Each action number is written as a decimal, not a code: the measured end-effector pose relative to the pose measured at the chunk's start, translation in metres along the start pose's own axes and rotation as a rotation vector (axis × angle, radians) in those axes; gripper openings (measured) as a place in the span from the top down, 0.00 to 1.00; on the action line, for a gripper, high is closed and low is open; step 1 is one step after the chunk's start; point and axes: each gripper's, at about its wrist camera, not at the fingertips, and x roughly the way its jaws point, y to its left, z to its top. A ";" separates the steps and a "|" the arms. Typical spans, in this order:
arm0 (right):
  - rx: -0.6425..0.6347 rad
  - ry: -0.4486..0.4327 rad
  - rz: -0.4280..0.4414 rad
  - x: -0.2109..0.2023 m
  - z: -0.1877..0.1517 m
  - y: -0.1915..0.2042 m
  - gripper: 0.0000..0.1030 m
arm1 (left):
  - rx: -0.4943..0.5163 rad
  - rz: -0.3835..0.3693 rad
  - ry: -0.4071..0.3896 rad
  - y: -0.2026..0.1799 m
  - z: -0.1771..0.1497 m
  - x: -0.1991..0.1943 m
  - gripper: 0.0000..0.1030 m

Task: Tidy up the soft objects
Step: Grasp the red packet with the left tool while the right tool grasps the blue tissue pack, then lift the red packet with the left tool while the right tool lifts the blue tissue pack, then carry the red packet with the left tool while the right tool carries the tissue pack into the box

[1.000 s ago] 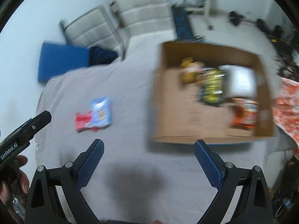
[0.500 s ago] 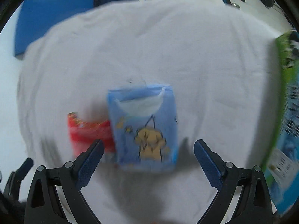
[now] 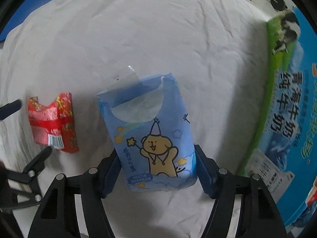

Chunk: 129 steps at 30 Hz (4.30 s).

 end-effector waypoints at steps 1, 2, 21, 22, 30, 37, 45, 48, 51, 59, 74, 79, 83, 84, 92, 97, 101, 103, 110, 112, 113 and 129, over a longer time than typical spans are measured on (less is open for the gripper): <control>-0.002 0.005 0.000 0.002 0.000 0.000 0.31 | 0.036 -0.003 0.024 -0.004 0.003 0.005 0.06; 0.001 0.008 0.000 0.003 -0.001 0.000 0.31 | 0.063 0.010 0.055 -0.008 0.005 0.012 0.06; 0.031 0.046 0.064 0.021 -0.024 -0.006 0.36 | -0.738 -0.332 0.159 0.008 -0.041 0.035 0.36; 0.035 0.043 0.070 0.020 -0.025 -0.007 0.36 | -0.755 -0.343 0.152 0.005 -0.044 0.034 0.35; 0.048 0.013 0.075 0.002 -0.020 -0.015 0.34 | -0.447 0.024 -0.002 -0.010 -0.002 -0.013 0.30; 0.039 0.047 0.070 0.012 -0.018 -0.011 0.24 | -0.343 -0.105 0.160 -0.005 0.027 0.042 0.30; 0.066 0.026 0.083 0.021 -0.025 -0.015 0.24 | -0.561 -0.153 0.142 -0.030 0.001 0.045 0.51; 0.078 -0.002 0.085 0.014 -0.025 -0.020 0.15 | -0.631 -0.165 0.121 -0.042 -0.018 0.046 0.51; 0.090 -0.003 0.083 0.018 -0.021 -0.023 0.09 | -0.677 -0.133 0.081 -0.060 -0.038 0.044 0.50; 0.103 0.012 0.034 0.038 -0.022 -0.016 0.27 | -0.719 -0.048 0.044 -0.058 -0.036 0.043 0.48; 0.046 -0.047 -0.067 0.026 -0.052 -0.001 0.59 | -0.719 -0.046 0.008 -0.032 -0.027 0.023 0.57; 0.034 -0.053 -0.068 0.015 -0.066 0.005 0.62 | -0.733 -0.060 -0.016 -0.039 -0.037 0.009 0.57; 0.024 -0.064 -0.060 0.003 -0.071 0.007 0.63 | -0.745 -0.077 -0.044 -0.043 -0.048 -0.010 0.57; 0.023 -0.069 -0.057 -0.002 -0.073 0.009 0.63 | -0.749 -0.081 -0.051 -0.043 -0.050 -0.014 0.57; 0.000 -0.141 0.001 -0.049 -0.101 0.005 0.63 | -0.769 -0.118 -0.131 -0.048 -0.073 -0.062 0.57; -0.010 -0.193 0.043 -0.084 -0.124 0.003 0.63 | -0.764 -0.141 -0.195 -0.051 -0.084 -0.099 0.57; -0.013 -0.234 0.080 -0.115 -0.143 -0.001 0.63 | -0.749 -0.166 -0.249 -0.056 -0.094 -0.134 0.57; -0.010 -0.255 0.094 -0.130 -0.150 -0.002 0.63 | -0.739 -0.177 -0.274 -0.062 -0.092 -0.145 0.57; 0.020 -0.320 0.161 -0.165 -0.175 -0.052 0.63 | -0.687 -0.245 -0.354 -0.093 -0.068 -0.190 0.57; 0.037 -0.339 0.171 -0.174 -0.177 -0.064 0.63 | -0.671 -0.265 -0.372 -0.105 -0.059 -0.203 0.57; 0.049 -0.349 0.174 -0.181 -0.182 -0.077 0.63 | -0.665 -0.274 -0.375 -0.111 -0.053 -0.207 0.57; 0.234 -0.395 0.163 -0.206 -0.191 -0.282 0.63 | -0.603 -0.390 -0.322 -0.208 0.096 -0.209 0.57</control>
